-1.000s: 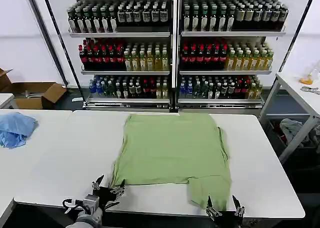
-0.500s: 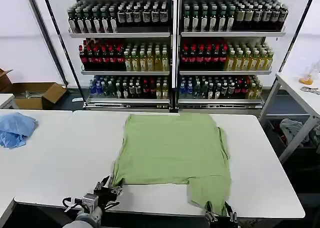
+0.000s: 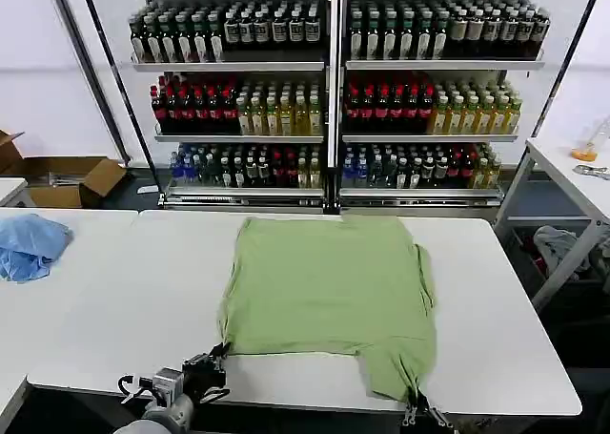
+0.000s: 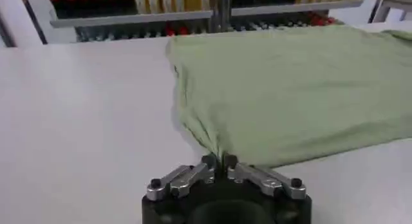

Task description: Fold and organize the clothes.

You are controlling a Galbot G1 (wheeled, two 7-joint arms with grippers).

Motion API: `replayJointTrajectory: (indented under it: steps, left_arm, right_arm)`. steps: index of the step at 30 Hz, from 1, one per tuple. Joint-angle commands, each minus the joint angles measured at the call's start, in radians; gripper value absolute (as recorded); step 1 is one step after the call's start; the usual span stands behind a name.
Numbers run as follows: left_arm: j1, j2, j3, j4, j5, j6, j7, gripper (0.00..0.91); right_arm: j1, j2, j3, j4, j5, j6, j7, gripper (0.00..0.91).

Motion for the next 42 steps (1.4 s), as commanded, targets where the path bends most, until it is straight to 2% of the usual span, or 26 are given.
replayJointTrajectory:
  steps: [1, 10, 17, 23, 30, 36, 42]
  left_arm:
    - [0.003, 0.029, -0.049, -0.067, -0.137, -0.001, 0.03, 0.03]
    - [-0.003, 0.051, -0.1, -0.11, -0.194, -0.001, 0.042, 0.03]
    - [-0.071, 0.065, -0.08, -0.05, -0.202, -0.001, 0.055, 0.03]
    - [-0.145, 0.062, -0.044, 0.032, -0.204, 0.0, 0.058, 0.03]
    - [-0.262, 0.066, 0.007, 0.143, -0.199, 0.001, 0.058, 0.03]
    - [-0.325, 0.05, 0.046, 0.215, -0.179, -0.001, 0.056, 0.03]
    - [-0.36, 0.02, 0.076, 0.274, -0.127, -0.015, 0.061, 0.03]
  right_arm:
    - [-0.007, -0.045, 0.089, 0.065, 0.037, 0.099, -0.025, 0.0]
    - [0.034, -0.127, 0.167, 0.131, 0.125, 0.106, -0.033, 0.0]
    - [0.173, -0.213, 0.182, 0.046, 0.188, 0.088, -0.033, 0.0]
    - [0.319, -0.294, 0.15, -0.061, 0.224, 0.061, -0.035, 0.0]
    - [0.495, -0.365, 0.063, -0.185, 0.233, -0.01, -0.041, 0.0]
    - [0.586, -0.383, 0.012, -0.268, 0.226, -0.043, -0.043, 0.0]
    - [0.626, -0.372, -0.019, -0.36, 0.218, -0.038, -0.05, 0.0]
